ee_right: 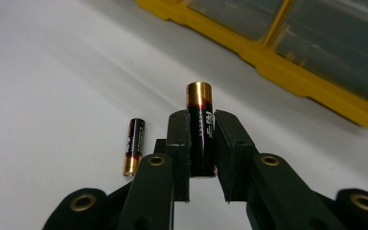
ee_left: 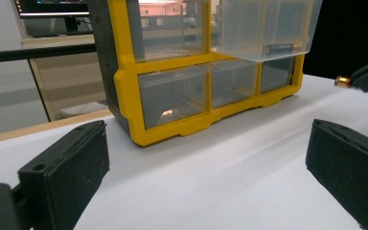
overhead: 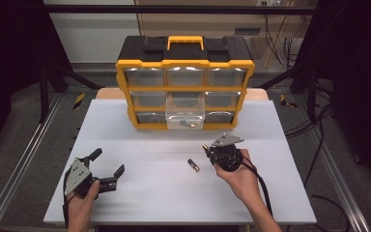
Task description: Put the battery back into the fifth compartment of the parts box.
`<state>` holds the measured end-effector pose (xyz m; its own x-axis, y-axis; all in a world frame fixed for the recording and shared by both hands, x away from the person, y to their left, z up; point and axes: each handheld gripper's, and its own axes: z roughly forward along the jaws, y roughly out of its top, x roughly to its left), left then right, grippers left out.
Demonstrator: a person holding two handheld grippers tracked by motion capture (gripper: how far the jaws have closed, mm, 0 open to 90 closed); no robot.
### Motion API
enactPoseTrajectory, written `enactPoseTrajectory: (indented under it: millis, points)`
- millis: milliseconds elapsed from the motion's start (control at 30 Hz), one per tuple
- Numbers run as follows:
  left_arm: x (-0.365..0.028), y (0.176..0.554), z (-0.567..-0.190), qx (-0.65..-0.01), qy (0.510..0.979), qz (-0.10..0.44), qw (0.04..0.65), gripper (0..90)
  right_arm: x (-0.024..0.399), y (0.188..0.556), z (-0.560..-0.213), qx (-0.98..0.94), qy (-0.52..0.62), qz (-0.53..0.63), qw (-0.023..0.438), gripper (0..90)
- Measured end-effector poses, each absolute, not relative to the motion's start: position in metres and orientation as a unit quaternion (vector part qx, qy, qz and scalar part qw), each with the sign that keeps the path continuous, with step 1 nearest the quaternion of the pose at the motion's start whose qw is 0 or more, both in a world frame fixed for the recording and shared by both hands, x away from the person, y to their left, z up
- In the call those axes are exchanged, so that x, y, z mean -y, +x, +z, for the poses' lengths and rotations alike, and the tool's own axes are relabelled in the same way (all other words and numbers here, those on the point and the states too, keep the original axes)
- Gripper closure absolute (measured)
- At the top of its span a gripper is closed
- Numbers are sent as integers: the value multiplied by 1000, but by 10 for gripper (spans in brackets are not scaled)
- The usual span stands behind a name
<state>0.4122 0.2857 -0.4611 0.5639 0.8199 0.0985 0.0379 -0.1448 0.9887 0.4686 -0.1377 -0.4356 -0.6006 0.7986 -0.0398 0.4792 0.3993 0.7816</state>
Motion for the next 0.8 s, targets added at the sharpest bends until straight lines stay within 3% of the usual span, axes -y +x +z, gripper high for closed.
enactPoseTrajectory:
  millis: [800]
  points:
    - [-287,412,-461,-318,674,343,572,11,162,462,-351,-756,388,458,261,769]
